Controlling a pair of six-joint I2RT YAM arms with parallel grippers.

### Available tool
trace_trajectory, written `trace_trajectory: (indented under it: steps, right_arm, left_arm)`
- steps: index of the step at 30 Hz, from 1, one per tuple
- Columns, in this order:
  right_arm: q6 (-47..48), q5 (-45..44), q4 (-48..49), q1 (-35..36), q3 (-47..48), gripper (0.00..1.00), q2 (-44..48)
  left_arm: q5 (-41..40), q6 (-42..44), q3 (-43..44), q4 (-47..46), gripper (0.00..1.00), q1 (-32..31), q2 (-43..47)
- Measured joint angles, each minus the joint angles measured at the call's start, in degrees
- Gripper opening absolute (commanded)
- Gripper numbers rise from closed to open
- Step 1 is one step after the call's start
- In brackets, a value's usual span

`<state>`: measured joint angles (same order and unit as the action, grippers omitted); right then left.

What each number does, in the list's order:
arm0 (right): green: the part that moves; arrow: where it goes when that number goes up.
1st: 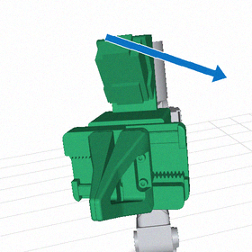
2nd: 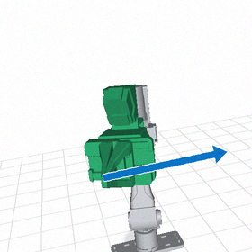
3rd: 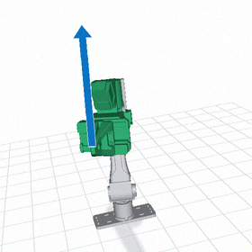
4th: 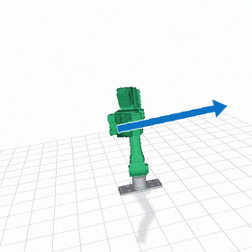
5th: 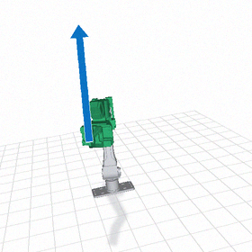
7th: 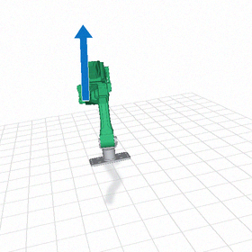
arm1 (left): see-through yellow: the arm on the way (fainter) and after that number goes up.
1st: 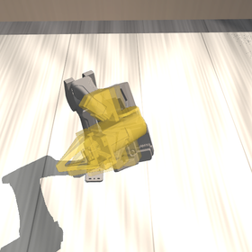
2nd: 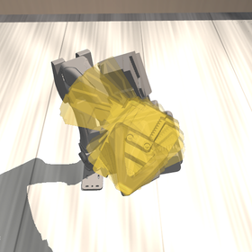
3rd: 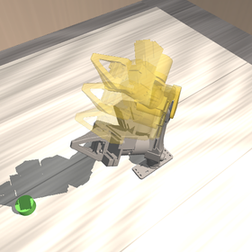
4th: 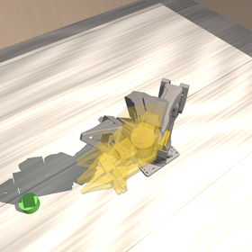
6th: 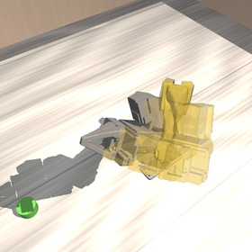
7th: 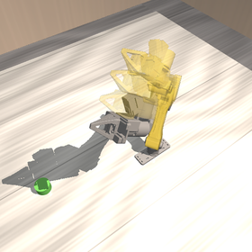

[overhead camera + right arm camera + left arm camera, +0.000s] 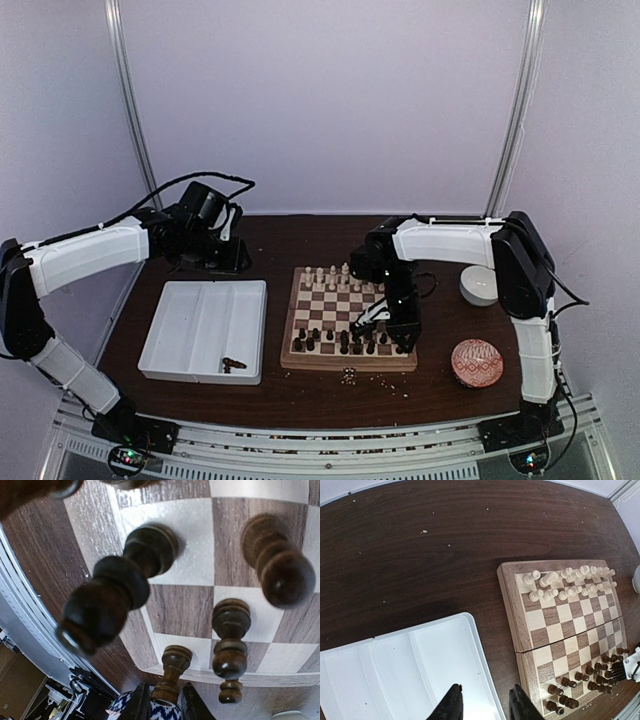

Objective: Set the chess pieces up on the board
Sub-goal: Place the rook at a8, then move the chess pile into the storage box.

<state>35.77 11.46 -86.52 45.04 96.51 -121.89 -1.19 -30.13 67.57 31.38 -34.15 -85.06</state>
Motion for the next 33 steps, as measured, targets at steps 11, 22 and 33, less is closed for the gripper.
trace_trajectory:
  steps: [11, 22, 33]
  right_arm:
    - [-0.02, 0.39, -0.09, 0.00, 0.98, 0.33, 0.66]
    - [2.23, 2.95, -0.28, -2.25, -5.31, 0.46, 19.28]
    - [0.92, 13.33, 15.45, -16.09, -16.83, 0.45, 34.27]
  left_arm:
    - [0.55, -0.42, -0.61, 0.15, 0.32, 0.00, -0.02]
    - [4.13, 2.67, -5.03, 10.45, 0.28, -1.44, 6.93]
    - [4.98, 3.48, -6.08, 26.08, 0.23, -13.44, 4.31]
